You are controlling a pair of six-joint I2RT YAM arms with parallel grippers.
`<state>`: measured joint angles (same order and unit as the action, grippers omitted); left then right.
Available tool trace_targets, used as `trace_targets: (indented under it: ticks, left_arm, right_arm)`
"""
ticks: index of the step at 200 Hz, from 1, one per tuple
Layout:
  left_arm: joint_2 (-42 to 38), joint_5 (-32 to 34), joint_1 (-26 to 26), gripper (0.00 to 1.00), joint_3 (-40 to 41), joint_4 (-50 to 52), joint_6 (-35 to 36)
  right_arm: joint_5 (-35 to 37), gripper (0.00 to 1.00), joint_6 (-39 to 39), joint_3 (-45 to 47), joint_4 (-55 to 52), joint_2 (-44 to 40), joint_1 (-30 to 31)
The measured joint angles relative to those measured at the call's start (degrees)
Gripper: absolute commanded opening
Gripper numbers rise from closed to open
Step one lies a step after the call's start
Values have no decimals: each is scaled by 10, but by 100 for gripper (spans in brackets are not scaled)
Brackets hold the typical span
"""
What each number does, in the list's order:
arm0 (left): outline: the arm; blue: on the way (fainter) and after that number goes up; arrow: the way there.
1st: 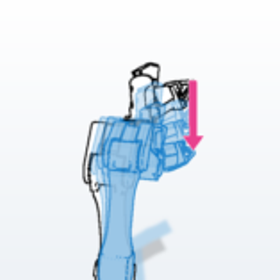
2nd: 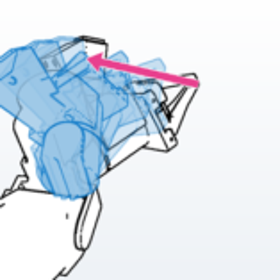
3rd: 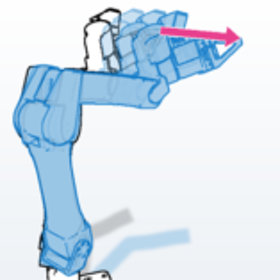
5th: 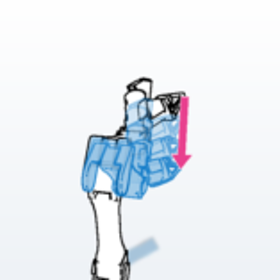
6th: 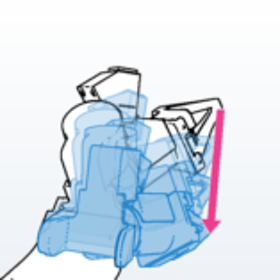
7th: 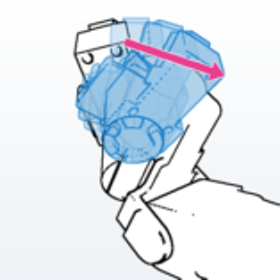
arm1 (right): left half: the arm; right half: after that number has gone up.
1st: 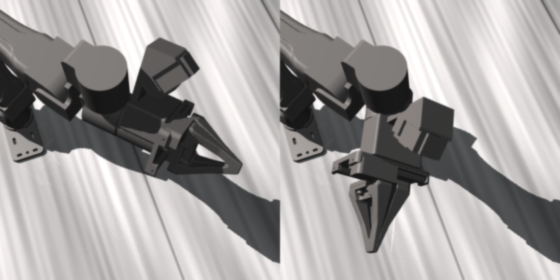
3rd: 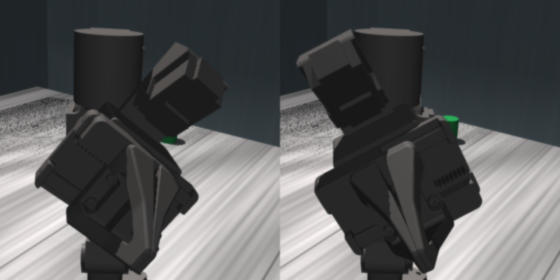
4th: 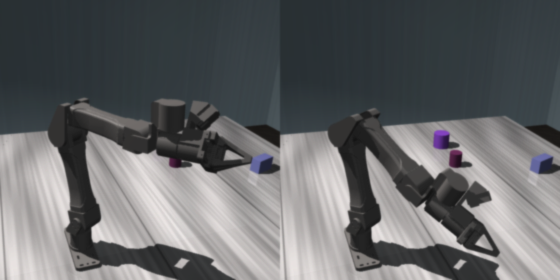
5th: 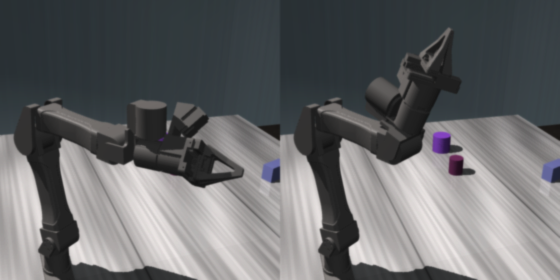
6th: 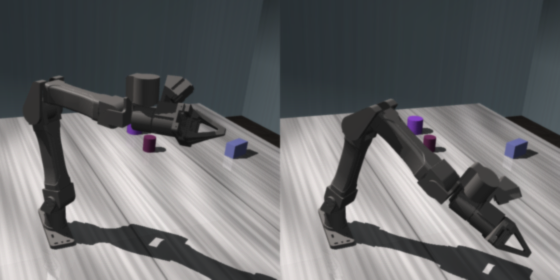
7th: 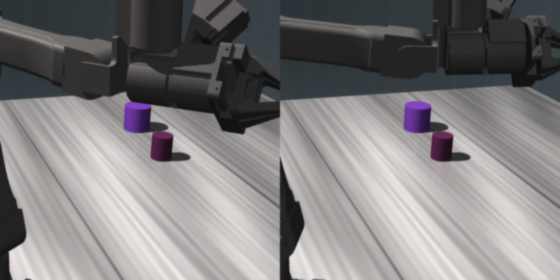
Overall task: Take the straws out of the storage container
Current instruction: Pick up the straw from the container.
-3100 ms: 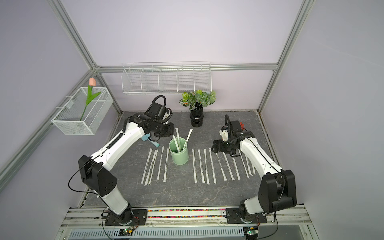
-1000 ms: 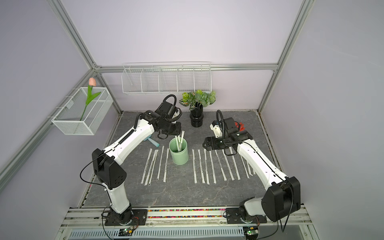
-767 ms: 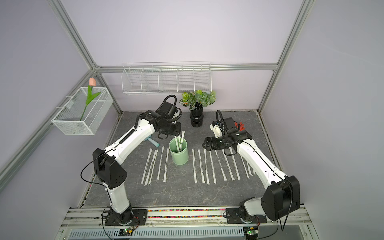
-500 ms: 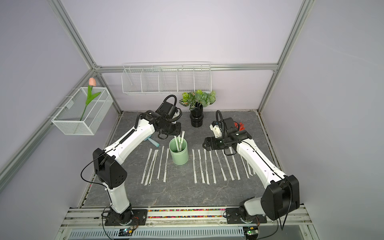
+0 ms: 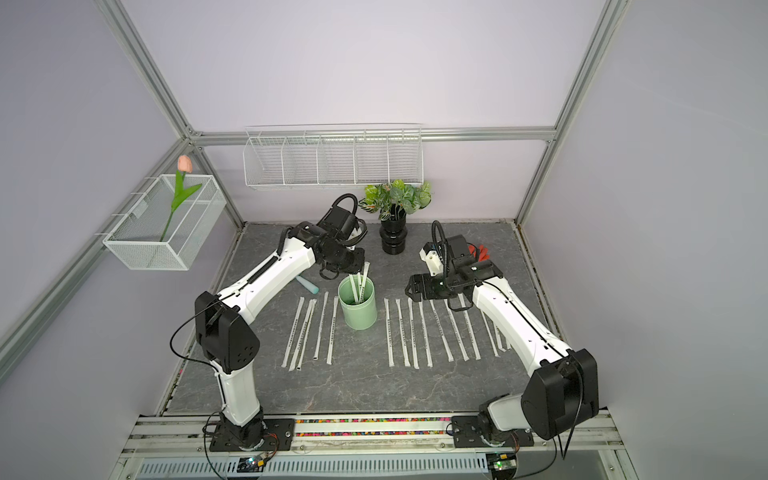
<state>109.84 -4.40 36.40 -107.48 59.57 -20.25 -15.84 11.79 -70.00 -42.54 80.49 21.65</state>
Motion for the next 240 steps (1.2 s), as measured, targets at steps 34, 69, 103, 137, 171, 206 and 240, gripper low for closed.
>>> trace_targets:
  ticks: [34,69,103,137,171,206,240]
  left_arm:
    - [0,0,0,10,0,5,0]
    - [-8,1,0,10,0,9,0]
    - [-27,1,0,10,-2,11,-1]
    - [-45,4,0,10,-13,15,-1]
    - [-47,11,0,10,-45,24,-1]
    - [-47,20,0,9,-89,42,0]
    - [-54,36,0,6,-139,61,10]
  right_arm:
    - [0,89,0,0,0,0,0]
    - [0,89,0,0,0,0,0]
    - [0,89,0,4,0,0,0]
    - [-1,89,0,5,0,0,0]
    - [-1,89,1,7,0,0,0]
    - [-1,89,1,7,0,0,0]
    - [-1,89,1,7,0,0,0]
